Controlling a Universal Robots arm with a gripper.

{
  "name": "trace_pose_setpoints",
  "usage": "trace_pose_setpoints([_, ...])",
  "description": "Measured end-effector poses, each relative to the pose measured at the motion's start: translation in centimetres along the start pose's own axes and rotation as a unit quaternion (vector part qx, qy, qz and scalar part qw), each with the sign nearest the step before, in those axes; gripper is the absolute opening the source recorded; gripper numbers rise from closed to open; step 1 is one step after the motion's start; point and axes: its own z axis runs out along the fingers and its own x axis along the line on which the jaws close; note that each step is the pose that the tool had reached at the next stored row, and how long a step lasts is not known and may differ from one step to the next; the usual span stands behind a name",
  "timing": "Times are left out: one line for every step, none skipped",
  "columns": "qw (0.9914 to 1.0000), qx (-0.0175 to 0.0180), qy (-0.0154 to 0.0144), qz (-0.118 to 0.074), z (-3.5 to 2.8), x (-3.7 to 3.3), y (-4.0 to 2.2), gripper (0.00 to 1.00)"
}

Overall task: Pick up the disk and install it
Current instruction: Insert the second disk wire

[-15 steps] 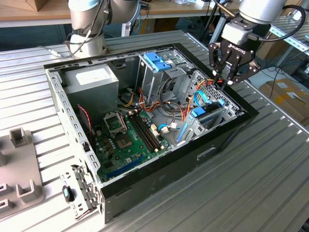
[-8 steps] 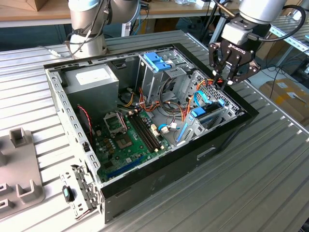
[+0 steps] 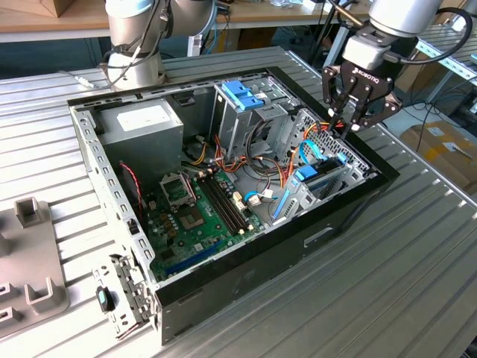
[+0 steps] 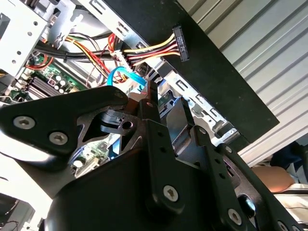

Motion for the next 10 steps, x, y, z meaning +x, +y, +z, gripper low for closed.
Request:
trace_pose_setpoints([0.99999,0.0002,0.0,-0.003,0.0,0.0,-0.02,0.36])
trace_pose_setpoints([0.99998,0.0003,0.0,-0.006,0.0,0.0,-0.02,0.36])
trace_pose_setpoints([0.99994,0.0006,-0.0001,-0.011,0.0,0.01,-0.04,0.36])
trace_pose_setpoints([0.99988,0.0008,-0.0001,-0.015,0.0,0.01,-0.05,0.36])
trace_pose_setpoints([0.99971,0.0013,-0.0001,-0.024,0.0,0.01,-0.09,0.36])
trace_pose_setpoints([0.99959,0.0015,-0.0001,-0.029,0.01,0.01,-0.12,0.36])
trace_pose_setpoints([0.99944,0.0017,-0.0002,-0.033,0.01,0.01,-0.14,0.36])
trace_pose_setpoints([0.99925,0.002,-0.0002,-0.039,0.01,0.02,-0.17,0.36])
trace_pose_setpoints([0.99904,0.0023,-0.0002,-0.044,0.02,0.02,-0.2,0.36])
trace_pose_setpoints([0.99879,0.0025,-0.0002,-0.049,0.02,0.02,-0.23,0.36])
